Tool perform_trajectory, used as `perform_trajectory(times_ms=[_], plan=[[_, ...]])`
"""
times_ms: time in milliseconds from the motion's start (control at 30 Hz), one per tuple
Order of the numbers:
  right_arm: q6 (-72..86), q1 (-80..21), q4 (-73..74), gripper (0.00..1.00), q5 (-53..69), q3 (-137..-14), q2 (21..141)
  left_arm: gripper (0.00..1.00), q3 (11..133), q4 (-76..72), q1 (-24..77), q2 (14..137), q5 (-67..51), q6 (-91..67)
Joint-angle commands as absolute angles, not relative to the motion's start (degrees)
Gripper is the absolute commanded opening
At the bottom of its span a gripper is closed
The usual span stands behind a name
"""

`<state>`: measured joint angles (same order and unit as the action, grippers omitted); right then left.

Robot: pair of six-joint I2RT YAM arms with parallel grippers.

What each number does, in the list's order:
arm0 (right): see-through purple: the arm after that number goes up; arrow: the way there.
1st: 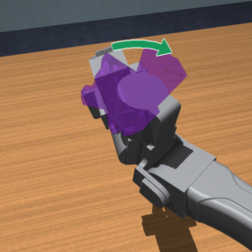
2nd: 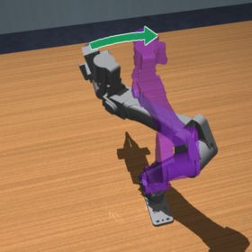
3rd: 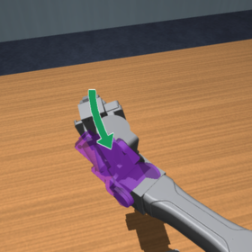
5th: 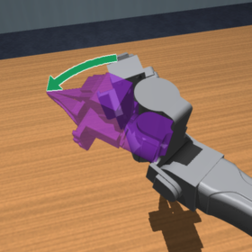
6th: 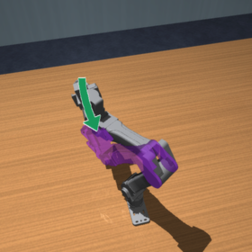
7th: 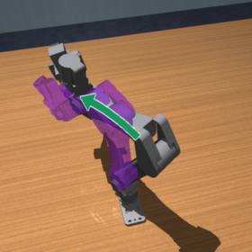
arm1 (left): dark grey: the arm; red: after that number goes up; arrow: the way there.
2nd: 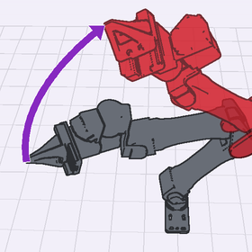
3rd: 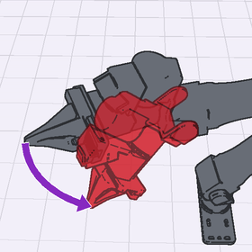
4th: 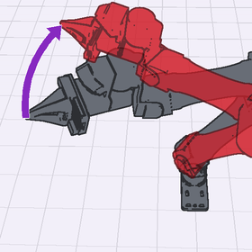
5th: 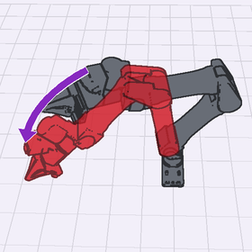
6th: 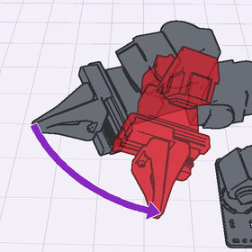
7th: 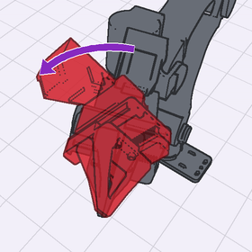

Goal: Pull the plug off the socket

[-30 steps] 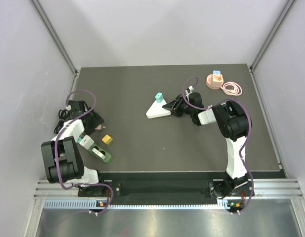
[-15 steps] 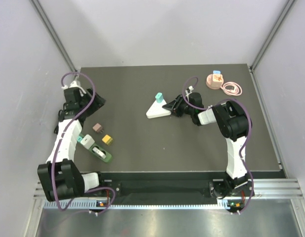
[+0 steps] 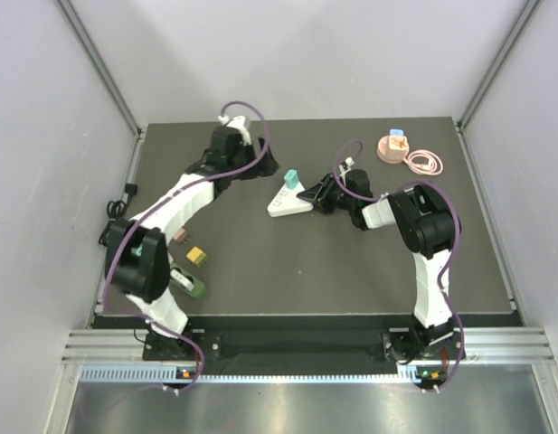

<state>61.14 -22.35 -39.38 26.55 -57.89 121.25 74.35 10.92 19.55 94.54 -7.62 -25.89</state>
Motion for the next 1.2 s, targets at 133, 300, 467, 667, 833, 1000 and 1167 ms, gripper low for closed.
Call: perform_trajectory(times_ms=[133,300,467,667,833,1000,1167], plan=[[58.54,-22.41,-32.17,0.0,23.99,-57.13,123.66,0.89,88.41,9.31,28.38,109.57,-0.62,-17.59],[58.62,-22.32,-32.34,0.0,24.26,-57.22,123.84,0.8,92.9,9.58,30.06,115.39,-0.53,-14.86],[58.89,-22.32,-32.43,0.0,24.43,-57.13,123.84,0.74,93.61,10.11,30.5,118.65,2.02,-14.68],[58.8,-22.24,-32.52,0.0,24.52,-57.22,123.84,0.63,92.55,8.79,30.59,119.62,2.11,-15.38],[58.97,-22.32,-32.52,0.0,24.52,-57.13,123.84,0.49,93.07,9.14,30.5,120.76,1.14,-15.29],[59.06,-22.24,-32.61,0.0,24.61,-57.04,123.84,0.19,94.22,11.07,30.59,121.03,2.63,-17.31],[59.06,-22.24,-32.52,0.0,24.79,-57.22,124.01,0.0,93.87,10.64,29.01,120.24,0.73,-24.59]])
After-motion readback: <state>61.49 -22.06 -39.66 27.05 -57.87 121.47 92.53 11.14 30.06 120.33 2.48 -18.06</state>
